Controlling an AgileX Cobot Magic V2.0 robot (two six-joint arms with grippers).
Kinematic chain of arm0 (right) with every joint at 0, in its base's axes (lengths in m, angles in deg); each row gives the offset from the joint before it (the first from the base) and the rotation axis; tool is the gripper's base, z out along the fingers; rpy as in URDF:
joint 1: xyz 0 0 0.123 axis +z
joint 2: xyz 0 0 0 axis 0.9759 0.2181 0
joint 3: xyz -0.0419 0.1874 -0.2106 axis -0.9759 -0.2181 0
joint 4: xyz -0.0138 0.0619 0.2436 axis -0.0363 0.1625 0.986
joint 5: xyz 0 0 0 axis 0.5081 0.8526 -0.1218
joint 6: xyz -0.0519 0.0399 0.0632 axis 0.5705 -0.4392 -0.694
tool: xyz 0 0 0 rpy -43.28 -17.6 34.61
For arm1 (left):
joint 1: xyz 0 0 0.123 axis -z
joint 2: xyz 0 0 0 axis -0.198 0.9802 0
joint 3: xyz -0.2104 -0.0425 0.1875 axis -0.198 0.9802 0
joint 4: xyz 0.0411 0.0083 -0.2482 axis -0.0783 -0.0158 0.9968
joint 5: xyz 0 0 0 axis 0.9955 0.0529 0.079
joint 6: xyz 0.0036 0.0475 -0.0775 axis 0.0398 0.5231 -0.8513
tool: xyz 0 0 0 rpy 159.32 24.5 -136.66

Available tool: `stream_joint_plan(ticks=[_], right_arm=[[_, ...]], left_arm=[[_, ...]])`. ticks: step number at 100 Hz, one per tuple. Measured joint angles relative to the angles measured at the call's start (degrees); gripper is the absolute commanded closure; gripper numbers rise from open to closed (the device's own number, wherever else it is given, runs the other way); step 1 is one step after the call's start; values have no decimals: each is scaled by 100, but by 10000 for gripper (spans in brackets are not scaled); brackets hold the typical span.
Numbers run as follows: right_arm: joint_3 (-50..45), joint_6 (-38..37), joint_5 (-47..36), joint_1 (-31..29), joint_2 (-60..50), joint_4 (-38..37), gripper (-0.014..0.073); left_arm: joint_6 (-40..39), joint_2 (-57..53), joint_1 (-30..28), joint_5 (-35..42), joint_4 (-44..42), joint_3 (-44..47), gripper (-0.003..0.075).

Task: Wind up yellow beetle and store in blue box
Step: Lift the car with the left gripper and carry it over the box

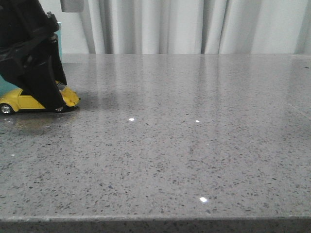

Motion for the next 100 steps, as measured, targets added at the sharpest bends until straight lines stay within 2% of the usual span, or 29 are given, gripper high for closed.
stream_joint_plan(ticks=[20,30,56,84,100], right_arm=[[0,0,0,0,0,27,86],[0,0,0,0,0,27,86],[0,0,0,0,0,40,86],[0,0,52,0,0,53,86],[0,0,58,0,0,53,86]], left_arm=[[0,22,0,34,0,-8,443],[0,22,0,34,0,-8,478],[-10,35,0,-51,0,-237,479],[-541,-122,-36,-98,0,-1716,479],[-1124,-342,-414,-123,46,-2421,479]])
